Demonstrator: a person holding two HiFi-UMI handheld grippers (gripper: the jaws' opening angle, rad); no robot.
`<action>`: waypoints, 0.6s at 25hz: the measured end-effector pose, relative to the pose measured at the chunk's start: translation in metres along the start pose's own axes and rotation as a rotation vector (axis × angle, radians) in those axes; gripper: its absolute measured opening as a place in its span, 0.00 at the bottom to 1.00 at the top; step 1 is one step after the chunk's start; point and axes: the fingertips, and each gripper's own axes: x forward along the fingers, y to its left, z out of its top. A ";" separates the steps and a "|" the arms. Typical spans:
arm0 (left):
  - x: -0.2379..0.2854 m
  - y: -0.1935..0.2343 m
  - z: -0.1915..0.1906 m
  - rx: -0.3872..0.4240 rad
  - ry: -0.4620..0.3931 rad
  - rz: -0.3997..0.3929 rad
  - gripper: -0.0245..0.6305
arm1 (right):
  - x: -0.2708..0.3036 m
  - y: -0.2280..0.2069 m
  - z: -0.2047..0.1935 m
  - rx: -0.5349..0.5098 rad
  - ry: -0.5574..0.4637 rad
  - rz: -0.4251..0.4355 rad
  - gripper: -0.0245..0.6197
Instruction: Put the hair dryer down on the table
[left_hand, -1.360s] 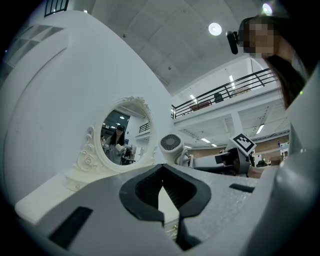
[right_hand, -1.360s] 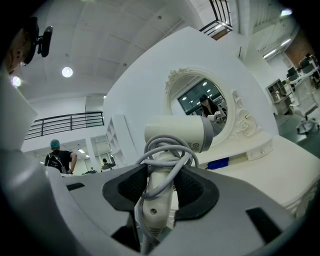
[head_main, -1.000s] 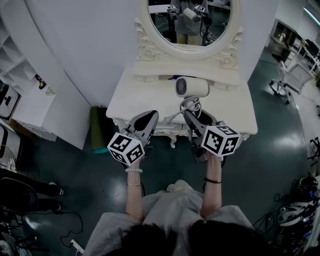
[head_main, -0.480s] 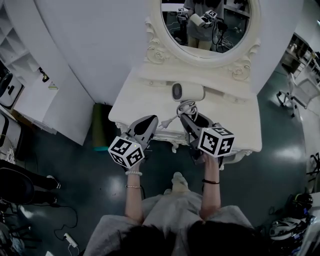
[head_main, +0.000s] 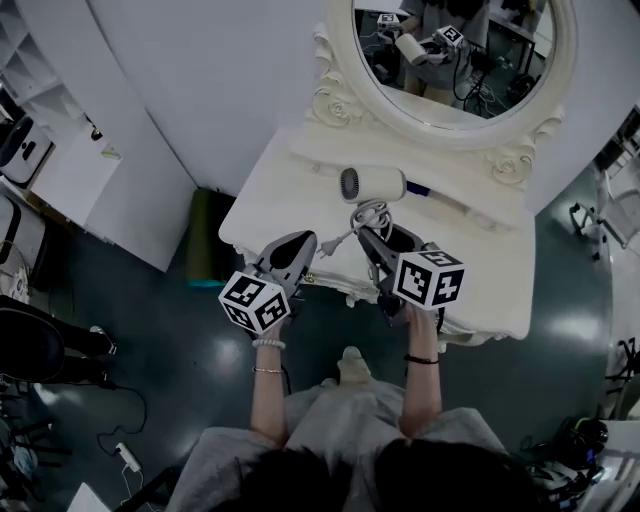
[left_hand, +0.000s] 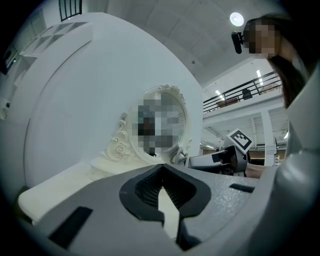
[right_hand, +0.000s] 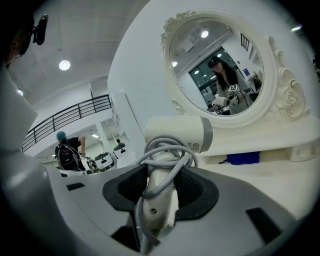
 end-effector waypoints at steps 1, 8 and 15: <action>0.003 0.005 -0.003 -0.005 0.004 0.008 0.04 | 0.006 -0.004 0.000 0.000 0.011 0.004 0.29; 0.020 0.035 -0.015 -0.032 0.017 0.071 0.04 | 0.042 -0.023 -0.004 -0.003 0.085 0.052 0.29; 0.036 0.060 -0.025 -0.082 -0.002 0.139 0.04 | 0.072 -0.043 -0.011 -0.041 0.179 0.082 0.29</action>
